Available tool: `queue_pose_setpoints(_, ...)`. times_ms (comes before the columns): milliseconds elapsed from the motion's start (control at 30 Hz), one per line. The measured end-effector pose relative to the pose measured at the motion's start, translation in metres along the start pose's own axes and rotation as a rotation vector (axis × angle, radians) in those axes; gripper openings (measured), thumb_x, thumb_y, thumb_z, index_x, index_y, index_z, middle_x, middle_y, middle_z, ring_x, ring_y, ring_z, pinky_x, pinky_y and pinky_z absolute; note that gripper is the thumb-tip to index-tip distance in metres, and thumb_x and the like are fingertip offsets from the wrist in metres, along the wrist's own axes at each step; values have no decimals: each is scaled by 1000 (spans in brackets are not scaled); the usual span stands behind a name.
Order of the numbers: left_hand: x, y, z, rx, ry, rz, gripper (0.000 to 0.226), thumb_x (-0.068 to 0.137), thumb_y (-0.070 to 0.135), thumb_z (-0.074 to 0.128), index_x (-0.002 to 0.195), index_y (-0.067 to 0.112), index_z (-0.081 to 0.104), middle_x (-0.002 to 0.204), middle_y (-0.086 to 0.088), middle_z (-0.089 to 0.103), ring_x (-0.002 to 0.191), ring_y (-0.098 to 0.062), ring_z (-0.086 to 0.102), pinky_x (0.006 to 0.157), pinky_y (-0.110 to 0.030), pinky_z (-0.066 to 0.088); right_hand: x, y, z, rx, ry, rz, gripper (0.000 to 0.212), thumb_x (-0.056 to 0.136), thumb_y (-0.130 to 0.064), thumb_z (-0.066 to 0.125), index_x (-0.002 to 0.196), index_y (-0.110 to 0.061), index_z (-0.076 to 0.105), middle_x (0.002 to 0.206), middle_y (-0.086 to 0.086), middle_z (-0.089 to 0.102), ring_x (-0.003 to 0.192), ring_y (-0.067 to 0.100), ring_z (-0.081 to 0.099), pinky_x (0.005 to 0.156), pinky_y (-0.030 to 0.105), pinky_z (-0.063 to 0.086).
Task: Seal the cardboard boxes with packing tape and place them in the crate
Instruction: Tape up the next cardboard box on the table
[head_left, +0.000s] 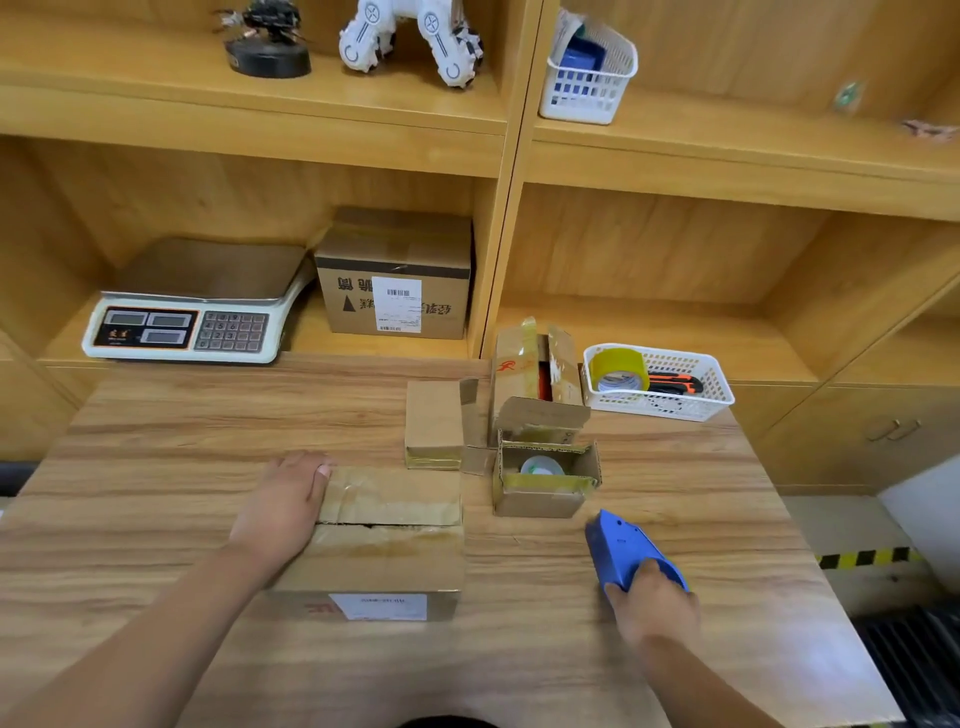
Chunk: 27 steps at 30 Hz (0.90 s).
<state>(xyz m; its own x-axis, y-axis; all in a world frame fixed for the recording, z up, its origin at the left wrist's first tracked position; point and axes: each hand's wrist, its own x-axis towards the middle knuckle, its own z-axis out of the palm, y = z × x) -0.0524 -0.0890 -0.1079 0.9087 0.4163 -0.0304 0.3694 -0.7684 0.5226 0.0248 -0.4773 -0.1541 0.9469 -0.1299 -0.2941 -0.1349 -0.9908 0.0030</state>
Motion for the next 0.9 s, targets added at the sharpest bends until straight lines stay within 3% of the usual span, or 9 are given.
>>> queue_pose_setpoints(100, -3, 2, -2, 32, 27, 21, 32, 101, 23, 37, 117, 13, 62, 120, -5, 61, 112, -24, 44, 91, -29, 32, -3, 3, 0, 41, 0, 22, 21, 95, -39, 42, 82, -22, 42, 67, -11, 47, 77, 16, 54, 74, 26, 31)
queue_pose_setpoints(233, -5, 3, -5, 204, 98, 72, 29, 98, 23, 45, 114, 11, 66, 113, -9, 65, 111, -31, 49, 95, -39, 34, -9, 8, -3, 146, 76, 58, 17, 96, -35, 39, 91, -20, 46, 83, -5, 61, 92, 19, 61, 77, 27, 34)
queue_pose_setpoints(333, -7, 5, -6, 264, 147, 85, 24, 95, 23, 50, 107, 14, 69, 106, -7, 68, 109, -31, 52, 89, -42, 37, -13, 9, -6, 232, 146, 137, 31, 96, -39, 41, 117, -19, 52, 98, 2, 68, 97, 25, 60, 85, 29, 37)
queue_pose_setpoints(433, -5, 5, -7, 330, 168, 112, 20, 92, 22, 56, 102, 14, 71, 99, -6, 70, 105, -32, 55, 87, -42, 38, -17, 6, -12, 348, 303, 163, 33, 92, -35, 54, 117, -12, 58, 90, 13, 67, 91, 34, 56, 78, 34, 39)
queue_pose_setpoints(567, 0, 14, -17, 370, 116, 87, 28, 91, 26, 54, 115, 17, 67, 111, -4, 68, 113, -28, 50, 97, -38, 30, -28, -8, -23, 552, 589, -38, 20, 77, -11, 77, 88, 0, 66, 71, 14, 63, 82, 40, 56, 77, 42, 40)
queue_pose_setpoints(667, 6, 30, -27, 322, 60, 126, 41, 93, 34, 47, 132, 23, 53, 130, 1, 58, 124, -22, 41, 102, -34, 26, -36, -24, -32, 548, 723, -261, 20, 75, -16, 74, 83, 0, 67, 71, 11, 63, 83, 43, 57, 83, 37, 33)
queue_pose_setpoints(800, 5, 72, -48, 13, 29, 274, 47, 90, 38, 56, 136, 31, 46, 131, 11, 55, 125, -13, 42, 101, -30, 32, -52, -55, -55, 536, 891, -616, 27, 76, -31, 58, 83, -5, 64, 71, -1, 62, 87, 18, 46, 94, 23, 28)
queue_pose_setpoints(900, -4, 100, -65, -176, -46, 421, 54, 86, 38, 60, 136, 41, 41, 128, 26, 45, 126, -2, 36, 96, -25, 37, -60, -77, -68, 550, 887, -793, 22, 77, -30, 56, 96, -18, 54, 75, -7, 60, 84, 6, 47, 103, 19, 23)
